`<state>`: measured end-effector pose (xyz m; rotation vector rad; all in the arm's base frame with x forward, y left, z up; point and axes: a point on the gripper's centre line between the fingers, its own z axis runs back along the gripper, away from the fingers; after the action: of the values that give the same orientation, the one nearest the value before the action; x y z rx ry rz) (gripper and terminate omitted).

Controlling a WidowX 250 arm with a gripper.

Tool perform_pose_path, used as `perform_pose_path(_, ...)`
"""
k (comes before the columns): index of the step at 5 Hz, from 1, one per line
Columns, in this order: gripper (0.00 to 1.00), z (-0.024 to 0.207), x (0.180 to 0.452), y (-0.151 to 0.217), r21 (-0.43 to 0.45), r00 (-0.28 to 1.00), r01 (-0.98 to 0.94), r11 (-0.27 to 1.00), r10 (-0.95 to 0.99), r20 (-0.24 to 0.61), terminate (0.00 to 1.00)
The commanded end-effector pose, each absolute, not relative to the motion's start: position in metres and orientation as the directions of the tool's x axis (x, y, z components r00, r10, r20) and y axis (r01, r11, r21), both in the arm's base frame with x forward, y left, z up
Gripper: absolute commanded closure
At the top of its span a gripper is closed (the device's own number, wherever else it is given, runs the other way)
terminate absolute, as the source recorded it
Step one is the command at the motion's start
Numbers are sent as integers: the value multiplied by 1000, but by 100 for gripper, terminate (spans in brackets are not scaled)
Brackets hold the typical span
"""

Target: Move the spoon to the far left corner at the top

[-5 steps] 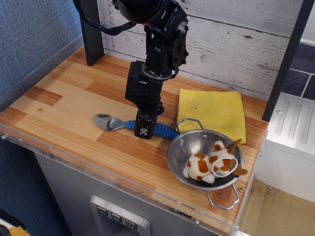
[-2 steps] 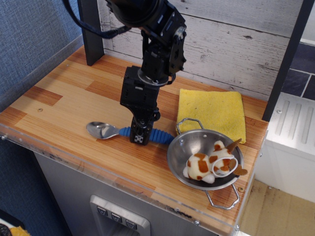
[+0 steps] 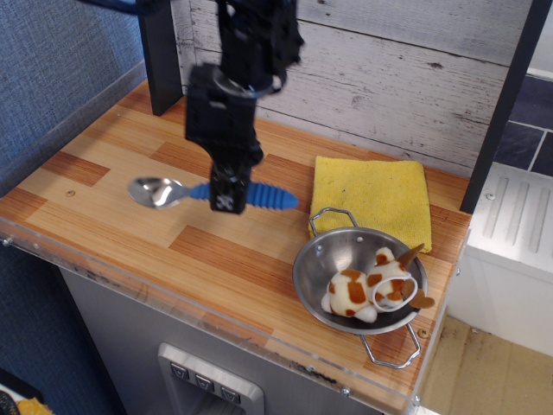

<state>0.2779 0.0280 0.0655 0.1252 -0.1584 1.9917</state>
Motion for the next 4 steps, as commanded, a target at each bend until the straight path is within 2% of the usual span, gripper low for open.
perform_pose_path(1, 100, 98, 308, 59, -176, -476, -873, -455, 874, 100, 0)
perform_pose_path(4, 100, 81, 368, 105, -198, -539, -837, -510, 831, 135, 0)
